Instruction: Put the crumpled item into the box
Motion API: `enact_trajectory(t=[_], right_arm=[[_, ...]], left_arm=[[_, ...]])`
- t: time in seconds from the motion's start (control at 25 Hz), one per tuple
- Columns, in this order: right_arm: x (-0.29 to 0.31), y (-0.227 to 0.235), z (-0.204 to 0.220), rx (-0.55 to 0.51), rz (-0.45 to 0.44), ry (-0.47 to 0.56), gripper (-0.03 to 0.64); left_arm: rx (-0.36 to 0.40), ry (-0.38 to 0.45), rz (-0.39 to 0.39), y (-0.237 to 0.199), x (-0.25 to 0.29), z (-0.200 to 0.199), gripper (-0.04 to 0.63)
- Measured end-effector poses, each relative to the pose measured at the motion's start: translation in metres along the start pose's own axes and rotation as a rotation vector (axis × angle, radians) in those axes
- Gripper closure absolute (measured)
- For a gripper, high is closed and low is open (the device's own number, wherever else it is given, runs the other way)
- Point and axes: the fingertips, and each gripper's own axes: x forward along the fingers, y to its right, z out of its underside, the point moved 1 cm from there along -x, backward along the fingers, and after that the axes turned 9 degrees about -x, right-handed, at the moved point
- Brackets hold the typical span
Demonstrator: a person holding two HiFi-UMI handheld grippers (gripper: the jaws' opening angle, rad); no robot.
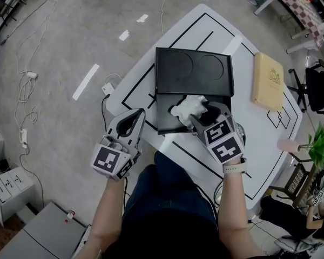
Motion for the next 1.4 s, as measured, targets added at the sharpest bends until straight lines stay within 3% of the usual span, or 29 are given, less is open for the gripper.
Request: enact_trajectory(t=[0.32, 0.92, 1.4], right_arm=[[-0.011, -0.001, -0.003, 0.009, 0.022, 0.047, 0.452], [-0.044, -0.01, -0.002, 0.046, 0.12, 0.157, 0.609], [-0.091, -0.025, -0.018, 0.164, 0.131, 0.452, 0.611]], left_arm=[[0.01, -0.004, 0.013, 0.009, 0.002, 0.0, 0.584], [0.037, -0.005, 0.035, 0.034, -0.011, -0.001, 0.584], [0.064, 0.015, 0.058, 0.059, -0.027, -0.007, 0.584]])
